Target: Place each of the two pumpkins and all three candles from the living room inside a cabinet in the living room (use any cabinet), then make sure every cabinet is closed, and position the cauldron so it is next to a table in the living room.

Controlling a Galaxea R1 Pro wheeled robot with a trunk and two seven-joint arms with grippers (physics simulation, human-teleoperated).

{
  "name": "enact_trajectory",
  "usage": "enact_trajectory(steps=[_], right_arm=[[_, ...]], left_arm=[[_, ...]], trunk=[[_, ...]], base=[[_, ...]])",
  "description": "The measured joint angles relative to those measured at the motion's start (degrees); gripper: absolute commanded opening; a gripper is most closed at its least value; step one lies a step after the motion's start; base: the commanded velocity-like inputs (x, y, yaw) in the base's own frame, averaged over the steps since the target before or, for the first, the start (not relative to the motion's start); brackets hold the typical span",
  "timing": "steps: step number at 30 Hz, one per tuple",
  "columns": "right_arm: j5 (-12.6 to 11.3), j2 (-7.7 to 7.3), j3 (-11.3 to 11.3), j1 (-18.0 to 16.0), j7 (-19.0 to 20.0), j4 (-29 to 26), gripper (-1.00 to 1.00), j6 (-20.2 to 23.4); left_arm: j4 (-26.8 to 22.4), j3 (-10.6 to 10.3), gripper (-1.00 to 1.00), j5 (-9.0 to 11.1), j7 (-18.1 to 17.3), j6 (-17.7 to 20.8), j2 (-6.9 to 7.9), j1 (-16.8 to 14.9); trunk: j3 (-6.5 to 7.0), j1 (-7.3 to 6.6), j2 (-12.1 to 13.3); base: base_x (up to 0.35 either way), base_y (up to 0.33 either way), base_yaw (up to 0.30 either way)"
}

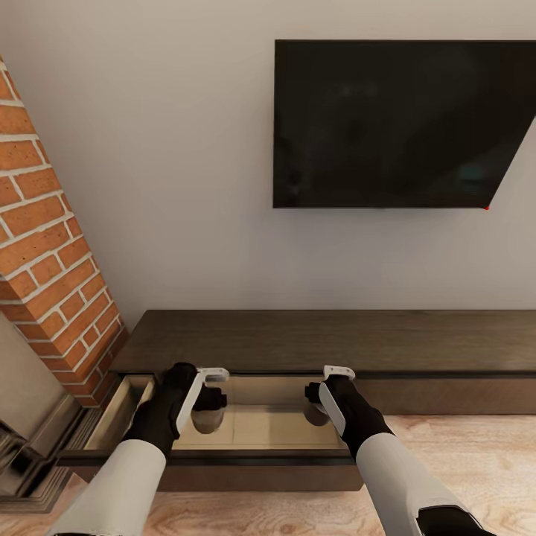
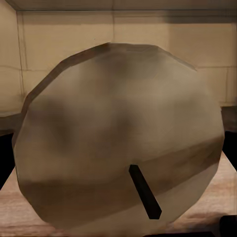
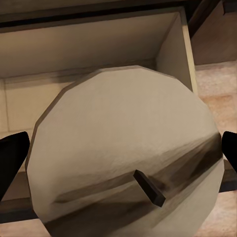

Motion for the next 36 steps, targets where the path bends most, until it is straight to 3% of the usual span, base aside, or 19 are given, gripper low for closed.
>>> enact_trajectory(steps=[7,11,15,26,31,36], right_arm=[[-0.01,0.00,0.00,0.00,0.05,0.05,-1.00,0.01],[0.01,0.00,0.03,0.00,0.06,0.06,-1.00,0.00],[0.02,0.00,0.07,0.00,0.12,0.06,-1.00,-0.05],[0.01,0.00,0.11,0.05,1.99,-0.08,-1.00,-0.09],[0.01,0.01,0.52,0.06,2.16,-0.11,-1.00,-0.09],[0.05,0.01,0.68,0.04,2.18,-0.12,-1.00,-0.08]], left_arm=[[2.68,-0.05,-1.00,0.39,-0.24,-0.01,-0.47,-1.03],[3.24,-0.11,-1.00,2.97,-0.54,-0.01,-0.68,-1.17],[3.33,-0.27,-1.00,3.71,-0.58,0.00,-0.72,-1.20],[3.15,-0.57,-1.00,3.97,-0.64,-1.57,-0.84,-1.21],[3.00,-1.35,-1.00,4.27,-0.64,-1.69,-0.95,-1.21],[2.83,-2.84,-1.00,6.10,-0.65,-1.73,-1.04,-1.21]], trunk=[[0.00,0.00,0.00],[0.00,0.00,0.00],[0.00,0.00,0.00],[0.00,-0.02,0.00],[0.00,0.00,0.00],[0.00,-0.02,0.00]], base=[[0.000,0.000,0.000],[0.000,0.000,0.000],[0.000,0.000,0.000],[0.043,0.000,0.000],[0.043,-0.001,0.000],[0.102,-0.088,0.000]])
